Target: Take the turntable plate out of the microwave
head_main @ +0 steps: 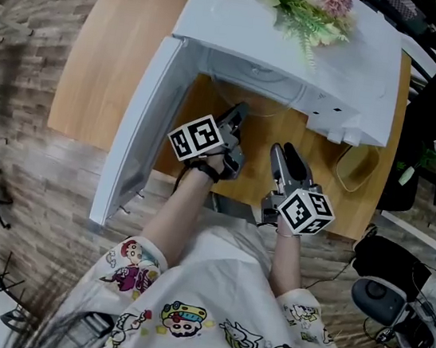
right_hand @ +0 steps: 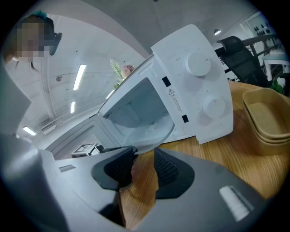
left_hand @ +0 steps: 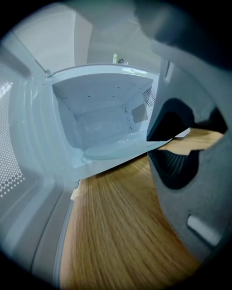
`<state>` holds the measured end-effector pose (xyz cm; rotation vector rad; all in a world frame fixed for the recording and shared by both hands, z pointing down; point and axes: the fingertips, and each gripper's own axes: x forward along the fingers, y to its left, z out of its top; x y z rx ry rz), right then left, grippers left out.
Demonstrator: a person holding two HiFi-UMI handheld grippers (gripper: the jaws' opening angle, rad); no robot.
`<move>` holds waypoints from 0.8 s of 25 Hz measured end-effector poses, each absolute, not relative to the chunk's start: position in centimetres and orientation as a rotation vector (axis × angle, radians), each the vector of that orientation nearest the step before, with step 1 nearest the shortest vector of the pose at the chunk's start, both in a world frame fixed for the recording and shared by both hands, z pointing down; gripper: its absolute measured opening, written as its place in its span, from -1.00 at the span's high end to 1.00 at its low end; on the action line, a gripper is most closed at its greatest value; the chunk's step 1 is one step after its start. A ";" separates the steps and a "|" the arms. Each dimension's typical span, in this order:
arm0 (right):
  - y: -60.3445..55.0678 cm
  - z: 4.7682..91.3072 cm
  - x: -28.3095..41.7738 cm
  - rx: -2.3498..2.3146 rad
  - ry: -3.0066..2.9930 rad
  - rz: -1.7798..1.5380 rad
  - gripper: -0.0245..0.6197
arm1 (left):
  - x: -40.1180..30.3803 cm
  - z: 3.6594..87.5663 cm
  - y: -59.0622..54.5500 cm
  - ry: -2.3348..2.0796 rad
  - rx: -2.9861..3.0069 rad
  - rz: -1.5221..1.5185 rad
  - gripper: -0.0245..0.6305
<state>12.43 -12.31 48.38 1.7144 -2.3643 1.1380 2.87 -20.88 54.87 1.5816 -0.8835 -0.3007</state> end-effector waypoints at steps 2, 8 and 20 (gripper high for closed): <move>-12.2 48.6 12.3 1.710 -2.364 1.149 0.43 | 2.8 54.9 -20.2 -0.880 1.576 -0.301 0.76; -12.5 49.3 12.0 1.693 -2.372 1.174 0.43 | 2.7 54.8 -19.0 -0.873 1.560 -0.304 0.77; -14.0 51.9 12.1 1.711 -2.358 1.386 0.42 | 1.9 54.3 -17.6 -0.869 1.534 -0.323 0.78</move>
